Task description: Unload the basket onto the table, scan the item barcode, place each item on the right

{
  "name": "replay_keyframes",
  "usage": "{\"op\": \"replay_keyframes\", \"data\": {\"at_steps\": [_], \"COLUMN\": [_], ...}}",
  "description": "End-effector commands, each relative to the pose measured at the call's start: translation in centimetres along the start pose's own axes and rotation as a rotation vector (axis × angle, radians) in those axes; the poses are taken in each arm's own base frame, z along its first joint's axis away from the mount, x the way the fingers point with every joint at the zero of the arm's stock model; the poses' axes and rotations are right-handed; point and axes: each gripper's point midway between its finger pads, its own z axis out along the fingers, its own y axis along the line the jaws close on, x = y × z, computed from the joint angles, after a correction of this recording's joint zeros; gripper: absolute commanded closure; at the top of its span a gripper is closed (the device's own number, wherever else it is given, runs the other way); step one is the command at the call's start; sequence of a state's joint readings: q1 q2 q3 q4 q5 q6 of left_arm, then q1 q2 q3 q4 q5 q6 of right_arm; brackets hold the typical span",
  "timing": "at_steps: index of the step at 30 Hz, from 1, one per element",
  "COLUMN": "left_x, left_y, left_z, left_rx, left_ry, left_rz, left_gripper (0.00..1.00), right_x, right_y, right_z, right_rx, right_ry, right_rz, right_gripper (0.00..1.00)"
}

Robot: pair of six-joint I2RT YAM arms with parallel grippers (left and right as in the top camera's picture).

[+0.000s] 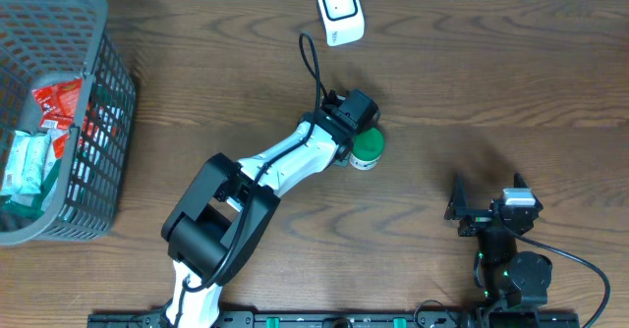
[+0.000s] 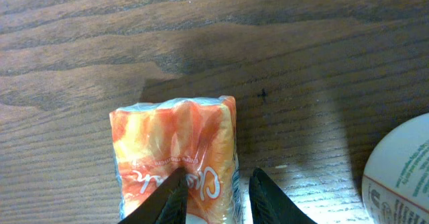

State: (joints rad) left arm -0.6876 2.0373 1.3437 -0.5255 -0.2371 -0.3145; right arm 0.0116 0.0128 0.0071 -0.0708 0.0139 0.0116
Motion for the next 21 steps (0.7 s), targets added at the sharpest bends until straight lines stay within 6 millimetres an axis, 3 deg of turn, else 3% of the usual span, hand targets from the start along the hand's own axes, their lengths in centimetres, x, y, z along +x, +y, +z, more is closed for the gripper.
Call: {"op": "replay_keyframes", "data": {"at_steps": [1, 3, 6, 13, 15, 21], "left_x": [4.7, 4.8, 4.8, 4.5, 3.6, -0.7], "left_y": [1.0, 1.1, 1.1, 1.0, 1.2, 1.7], "left_z": [3.1, 3.1, 3.2, 3.0, 2.1, -3.2], "left_rx": [-0.039, -0.04, -0.04, -0.037, -0.03, 0.041], "left_ry": [0.132, 0.135, 0.133, 0.126, 0.107, -0.04], "left_rz": [0.024, 0.024, 0.024, 0.022, 0.011, -0.112], "left_gripper": [0.68, 0.72, 0.91, 0.93, 0.93, 0.93], "right_x": [0.1, 0.1, 0.1, 0.1, 0.1, 0.1], "right_y": [0.1, 0.1, 0.1, 0.1, 0.1, 0.1], "right_z": [0.0, 0.0, 0.0, 0.0, 0.0, 0.0], "right_rx": [-0.006, -0.006, -0.006, -0.006, -0.006, -0.006], "right_ry": [0.004, 0.004, 0.004, 0.004, 0.004, 0.004], "right_rz": [0.009, 0.01, 0.01, 0.01, 0.01, 0.01], "right_gripper": [0.01, 0.01, 0.01, 0.01, 0.01, 0.01]}}
